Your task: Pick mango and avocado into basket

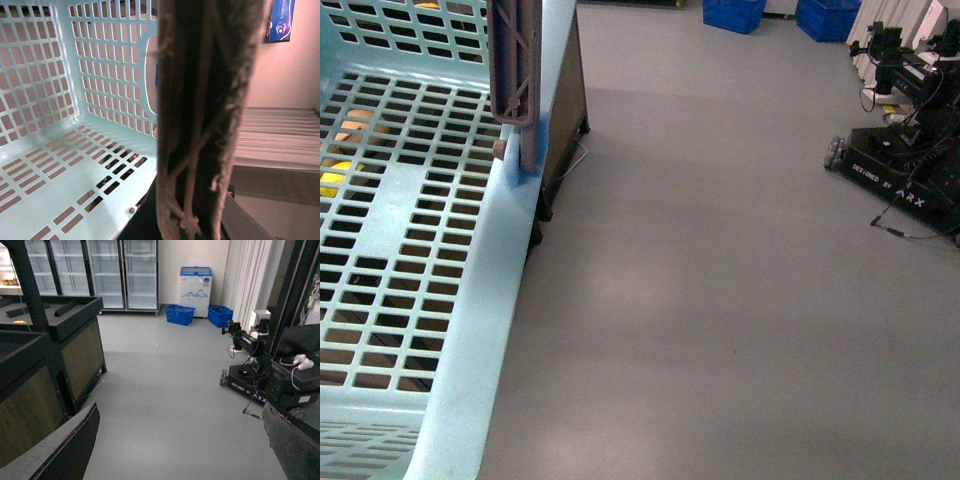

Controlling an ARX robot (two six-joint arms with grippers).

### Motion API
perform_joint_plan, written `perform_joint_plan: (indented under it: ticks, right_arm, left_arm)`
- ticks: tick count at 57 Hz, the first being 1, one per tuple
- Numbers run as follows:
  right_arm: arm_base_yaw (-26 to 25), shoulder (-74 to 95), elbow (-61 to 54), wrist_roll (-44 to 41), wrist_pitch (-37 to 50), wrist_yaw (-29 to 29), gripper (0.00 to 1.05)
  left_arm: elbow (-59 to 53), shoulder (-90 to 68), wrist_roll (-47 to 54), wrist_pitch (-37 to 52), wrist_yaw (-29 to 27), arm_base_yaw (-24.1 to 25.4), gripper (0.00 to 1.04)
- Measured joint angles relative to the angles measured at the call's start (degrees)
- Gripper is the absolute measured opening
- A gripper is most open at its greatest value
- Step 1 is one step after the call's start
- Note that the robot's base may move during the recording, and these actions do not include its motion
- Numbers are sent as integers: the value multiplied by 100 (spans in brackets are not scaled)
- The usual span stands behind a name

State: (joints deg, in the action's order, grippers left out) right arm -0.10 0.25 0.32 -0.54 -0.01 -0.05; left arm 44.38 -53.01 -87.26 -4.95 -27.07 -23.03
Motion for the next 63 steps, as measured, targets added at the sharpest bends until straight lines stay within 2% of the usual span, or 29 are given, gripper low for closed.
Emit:
perform_joint_plan:
  ticks: [63]
  right_arm:
    - [4,0,-2,-2,-17,-15,97]
  left_arm:
    - [-2,4,-7,-4,0,-11,9]
